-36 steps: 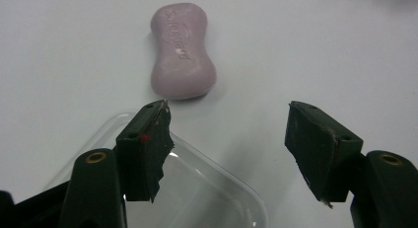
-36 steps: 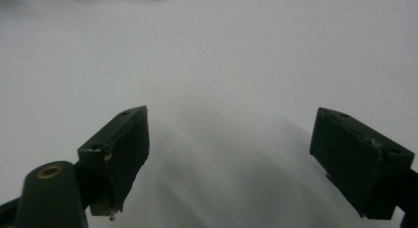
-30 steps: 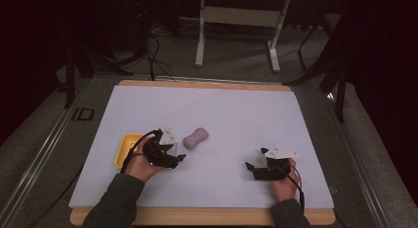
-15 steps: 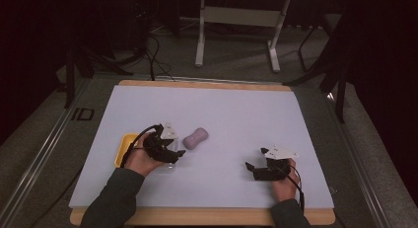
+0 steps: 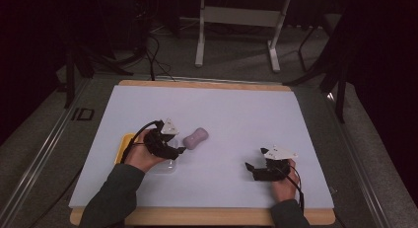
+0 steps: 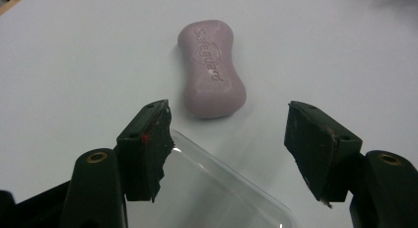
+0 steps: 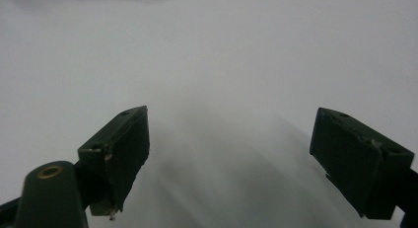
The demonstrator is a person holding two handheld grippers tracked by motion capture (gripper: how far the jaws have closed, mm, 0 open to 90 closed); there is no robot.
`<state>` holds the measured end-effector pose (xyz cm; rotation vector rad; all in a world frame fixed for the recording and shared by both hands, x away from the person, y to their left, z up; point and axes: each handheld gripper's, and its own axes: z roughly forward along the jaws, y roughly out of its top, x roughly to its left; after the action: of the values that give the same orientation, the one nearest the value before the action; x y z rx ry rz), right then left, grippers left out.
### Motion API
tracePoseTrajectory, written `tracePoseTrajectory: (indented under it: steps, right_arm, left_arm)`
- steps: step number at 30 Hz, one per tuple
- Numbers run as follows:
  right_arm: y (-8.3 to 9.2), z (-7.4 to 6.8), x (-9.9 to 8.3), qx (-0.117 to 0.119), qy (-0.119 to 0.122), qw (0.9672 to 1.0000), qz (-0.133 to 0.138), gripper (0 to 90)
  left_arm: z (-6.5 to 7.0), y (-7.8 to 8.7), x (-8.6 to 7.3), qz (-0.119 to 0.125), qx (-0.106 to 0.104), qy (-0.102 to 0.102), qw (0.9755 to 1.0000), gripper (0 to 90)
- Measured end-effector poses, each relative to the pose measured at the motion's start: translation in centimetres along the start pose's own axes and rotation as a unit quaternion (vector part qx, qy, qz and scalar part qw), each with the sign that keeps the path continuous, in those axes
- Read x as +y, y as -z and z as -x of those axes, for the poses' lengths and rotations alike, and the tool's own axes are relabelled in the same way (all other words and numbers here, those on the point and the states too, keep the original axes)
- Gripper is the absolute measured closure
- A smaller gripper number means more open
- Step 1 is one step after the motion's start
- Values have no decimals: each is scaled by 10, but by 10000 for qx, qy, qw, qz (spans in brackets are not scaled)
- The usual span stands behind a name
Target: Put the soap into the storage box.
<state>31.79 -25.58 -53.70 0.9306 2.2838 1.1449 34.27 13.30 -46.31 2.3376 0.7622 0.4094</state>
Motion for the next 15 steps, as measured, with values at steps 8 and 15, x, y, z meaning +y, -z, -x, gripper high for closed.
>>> tracePoseTrajectory:
  steps: [8,15]
  right_arm:
    - [0,0,0,-12,10,10000,4,150]
    - [0,-1,0,-41,53,10000,-17,150]
  left_arm:
    - [-1,1,5,-29,-25,-18,10000,347]
    - [-2,-1,11,-59,-55,-18,10000,345]
